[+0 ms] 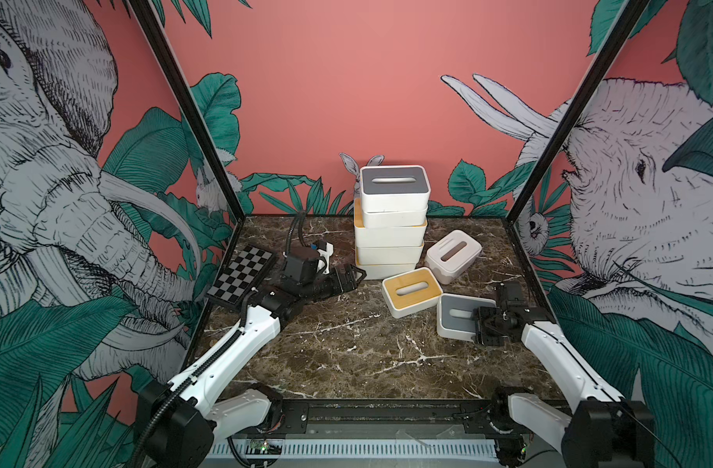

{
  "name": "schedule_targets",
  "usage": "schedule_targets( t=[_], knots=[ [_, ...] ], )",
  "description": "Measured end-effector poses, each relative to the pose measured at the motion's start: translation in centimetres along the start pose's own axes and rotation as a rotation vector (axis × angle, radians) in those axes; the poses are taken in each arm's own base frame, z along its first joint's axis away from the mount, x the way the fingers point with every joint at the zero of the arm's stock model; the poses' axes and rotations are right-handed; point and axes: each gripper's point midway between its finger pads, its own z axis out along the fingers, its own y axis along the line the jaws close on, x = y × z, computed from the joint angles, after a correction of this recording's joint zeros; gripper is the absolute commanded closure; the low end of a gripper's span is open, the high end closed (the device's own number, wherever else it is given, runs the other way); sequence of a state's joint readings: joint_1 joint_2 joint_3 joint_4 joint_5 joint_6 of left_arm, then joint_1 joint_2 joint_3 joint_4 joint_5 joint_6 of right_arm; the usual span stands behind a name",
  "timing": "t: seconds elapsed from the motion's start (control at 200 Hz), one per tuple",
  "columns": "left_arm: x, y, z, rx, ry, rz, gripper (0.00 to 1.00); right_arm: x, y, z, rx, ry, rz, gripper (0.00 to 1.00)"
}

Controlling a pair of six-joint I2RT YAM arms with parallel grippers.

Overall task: Stack the tissue boxes
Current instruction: Pick up the tissue box from the center of the board.

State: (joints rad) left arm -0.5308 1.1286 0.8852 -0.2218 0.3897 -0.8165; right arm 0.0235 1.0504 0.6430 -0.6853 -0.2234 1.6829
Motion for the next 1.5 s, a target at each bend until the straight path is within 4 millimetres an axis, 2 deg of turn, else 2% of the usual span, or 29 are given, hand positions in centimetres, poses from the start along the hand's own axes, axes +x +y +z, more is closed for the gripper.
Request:
schedule_targets(
  t=[0.17,0.275,0.395,0.465,0.555,0.76,0.85,1.255,1.36,1.5],
  knots=[
    [2.5,-1.6,1.9,0.127,0.028,0.013,0.01,0.7,0.8,-1.2,-0.042,0.026,-0.019,0.49],
    [4.7,-2.9,3.9,0.205,0.064,0.022,0.01,1.1,1.8,-1.9,-0.080,0.034,-0.033,0.49],
    [7.3,-2.3,6.7,0.221,0.131,-0.030,0.00,1.1,1.9,-1.9,-0.081,0.036,-0.043,0.39],
    [8.0,-1.7,7.5,0.205,0.151,-0.055,0.01,1.2,1.7,-1.6,-0.068,0.041,-0.055,0.31],
    [7.6,-1.6,7.3,0.194,0.129,-0.047,0.01,1.2,1.4,-1.4,-0.057,0.043,-0.069,0.24],
    [4.9,-4.1,4.8,0.213,0.031,0.040,0.01,1.1,0.8,-0.2,-0.029,0.054,-0.085,0.25],
    [4.4,-4.8,4.3,0.226,0.008,0.062,0.00,1.2,0.7,0.5,-0.005,0.063,-0.087,0.27],
    [4.7,-4.0,5.0,0.202,0.023,0.046,0.01,1.4,0.2,3.1,0.067,0.083,-0.088,0.35],
    [4.7,-3.9,5.0,0.192,0.020,0.045,0.01,1.3,0.0,3.5,0.082,0.079,-0.086,0.39],
    [4.6,-3.6,5.1,0.181,0.013,0.042,0.01,1.1,-0.2,3.8,0.099,0.070,-0.082,0.40]
  ],
)
